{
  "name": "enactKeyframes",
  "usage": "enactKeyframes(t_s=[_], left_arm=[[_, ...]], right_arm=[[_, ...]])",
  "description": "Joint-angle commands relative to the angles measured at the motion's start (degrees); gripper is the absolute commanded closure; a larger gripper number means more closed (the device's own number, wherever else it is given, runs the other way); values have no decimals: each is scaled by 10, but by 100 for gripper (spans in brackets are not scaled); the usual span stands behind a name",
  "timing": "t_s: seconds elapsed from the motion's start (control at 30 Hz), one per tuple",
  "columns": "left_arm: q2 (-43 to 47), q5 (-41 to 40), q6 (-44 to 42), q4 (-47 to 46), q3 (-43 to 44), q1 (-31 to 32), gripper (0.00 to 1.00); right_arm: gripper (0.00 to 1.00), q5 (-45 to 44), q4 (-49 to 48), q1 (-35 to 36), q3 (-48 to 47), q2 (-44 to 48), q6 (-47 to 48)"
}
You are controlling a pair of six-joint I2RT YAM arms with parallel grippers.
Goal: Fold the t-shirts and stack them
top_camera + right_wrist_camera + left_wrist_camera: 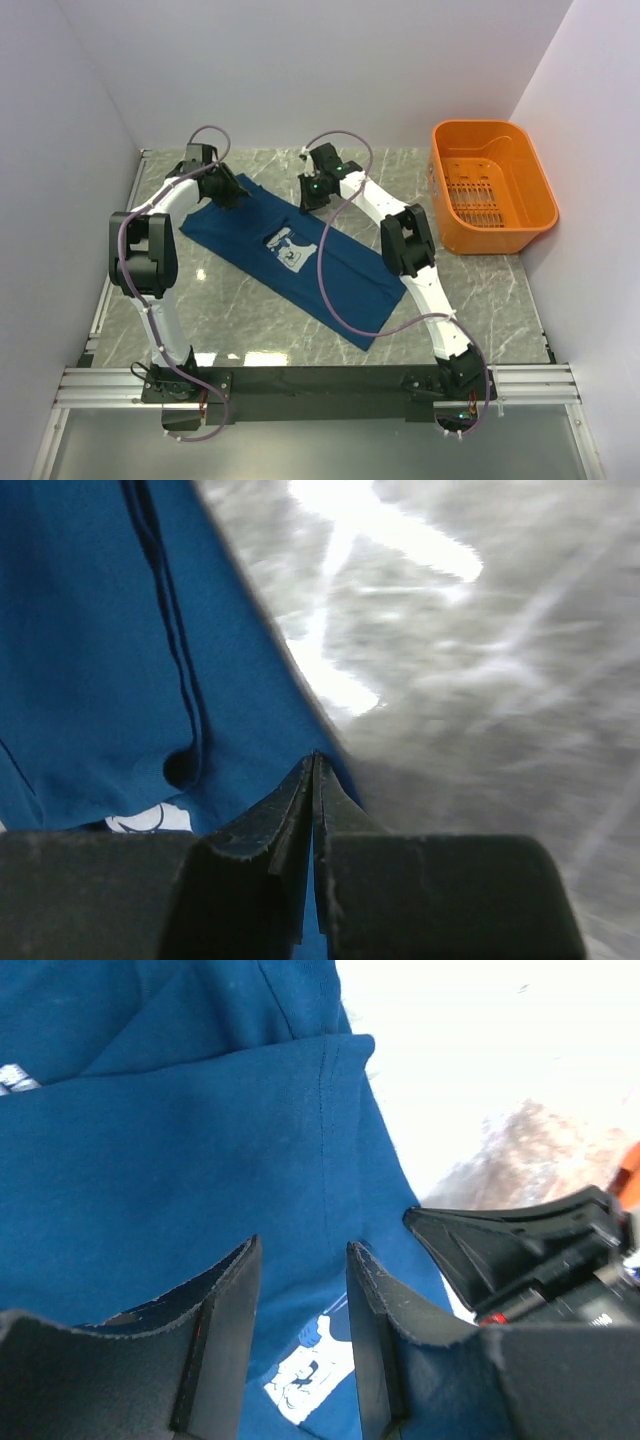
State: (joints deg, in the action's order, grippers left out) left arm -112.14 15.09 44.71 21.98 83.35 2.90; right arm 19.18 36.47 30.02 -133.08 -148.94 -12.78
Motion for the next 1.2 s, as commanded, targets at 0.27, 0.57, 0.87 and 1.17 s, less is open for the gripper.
enactKeyframes(t_s=[0.27, 0.57, 0.87, 1.17], left_arm=[[23, 1, 14, -21, 23, -1, 55], [60, 13, 19, -47, -42, -1, 55], [-81, 28, 6, -10, 130, 25, 63], [-150, 3, 12, 18, 171, 39, 89]], right_arm=[[91, -65, 15, -87, 31, 46, -51], [85, 30, -14, -121, 77, 93, -3], [79, 154, -42, -138, 163, 211, 100], [80, 181, -42, -144, 277, 313, 142]])
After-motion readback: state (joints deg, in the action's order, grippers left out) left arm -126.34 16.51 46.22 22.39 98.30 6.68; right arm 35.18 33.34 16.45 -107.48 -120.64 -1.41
